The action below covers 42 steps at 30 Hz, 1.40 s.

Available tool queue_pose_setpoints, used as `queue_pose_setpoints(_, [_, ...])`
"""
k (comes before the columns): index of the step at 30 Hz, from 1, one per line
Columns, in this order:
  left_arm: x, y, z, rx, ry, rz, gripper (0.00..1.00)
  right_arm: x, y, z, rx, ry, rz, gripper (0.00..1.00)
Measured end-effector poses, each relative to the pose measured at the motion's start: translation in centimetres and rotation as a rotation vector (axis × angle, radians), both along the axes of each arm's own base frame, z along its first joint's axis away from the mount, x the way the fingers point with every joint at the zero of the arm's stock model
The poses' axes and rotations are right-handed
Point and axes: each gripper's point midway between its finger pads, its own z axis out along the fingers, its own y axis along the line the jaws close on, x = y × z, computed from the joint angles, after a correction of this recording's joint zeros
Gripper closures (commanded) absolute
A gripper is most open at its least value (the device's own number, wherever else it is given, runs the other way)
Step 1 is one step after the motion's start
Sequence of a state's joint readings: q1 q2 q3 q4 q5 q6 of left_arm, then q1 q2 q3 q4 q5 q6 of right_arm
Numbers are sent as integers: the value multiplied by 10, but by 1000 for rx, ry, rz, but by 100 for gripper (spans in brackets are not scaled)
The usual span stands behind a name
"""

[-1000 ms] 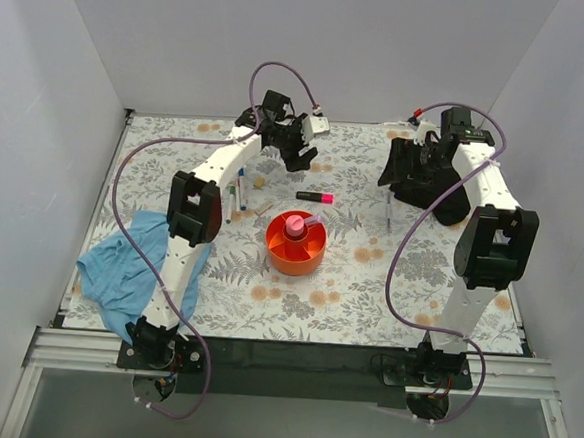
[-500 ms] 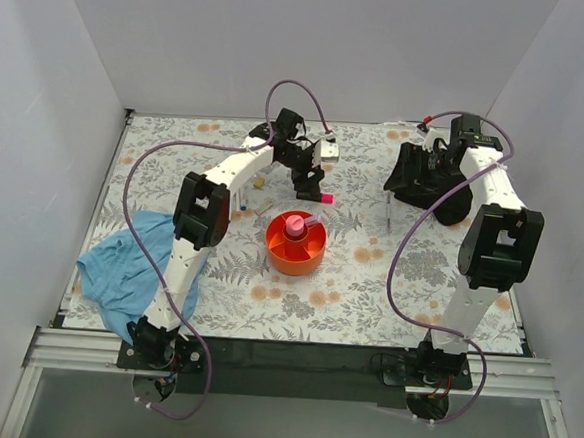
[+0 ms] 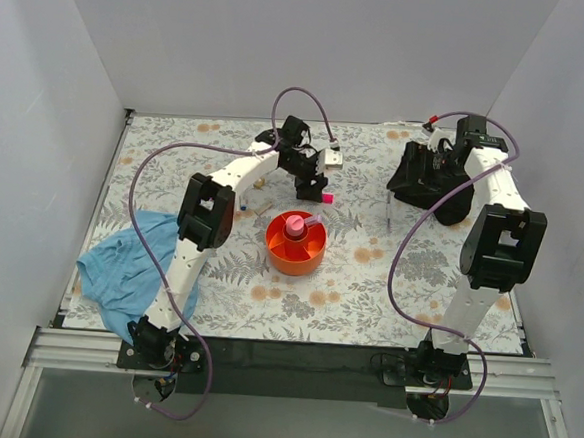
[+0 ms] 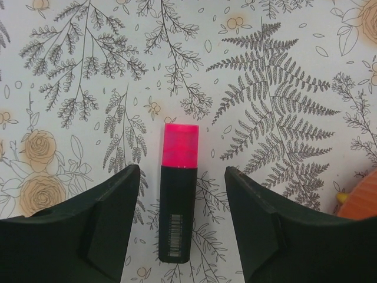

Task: Sort the stationery into containers
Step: Pick up the stationery from the center of the board.

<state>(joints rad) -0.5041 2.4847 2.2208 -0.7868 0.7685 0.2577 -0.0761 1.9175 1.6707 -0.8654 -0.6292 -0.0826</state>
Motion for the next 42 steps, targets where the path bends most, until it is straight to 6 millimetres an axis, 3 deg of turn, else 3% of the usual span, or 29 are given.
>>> queue_pose_setpoints(10, [2, -4, -36, 21, 44, 4, 48, -2, -8, -6, 8, 21, -21, 7])
queue_pose_setpoints(12, [3, -4, -36, 21, 42, 7, 53, -1, -10, -7, 9, 24, -25, 7])
queue_pose_setpoints(17, [3, -5, -36, 26, 44, 16, 90, -1, -11, -11, 9, 34, -28, 7])
queue_pose_setpoints(23, [5, -5, -36, 30, 49, 42, 99, -1, -11, -12, 8, 37, -29, 9])
queue_pose_setpoints(27, [6, 3, -30, 4, 94, 155, 100, -1, -12, -13, 4, 38, -32, 9])
queue_pose_setpoints(30, [24, 11, 0, -90, 130, 298, 100, -2, -13, -16, -3, 44, -35, 9])
queue_pose_setpoints(34, [59, 49, 76, -304, 139, 514, 100, -15, -15, -25, -19, 79, -42, 9])
queue_pose_setpoints(37, [73, 83, 143, -465, 112, 605, 100, -29, -17, -27, -35, 93, -47, 10])
queue_pose_setpoints(39, [69, 101, 189, -601, 100, 633, 100, -35, -17, -24, -45, 86, -50, 10])
queue_pose_setpoints(42, [37, 116, 224, -745, 110, 613, 100, -44, -19, -14, -65, 58, -54, 9])
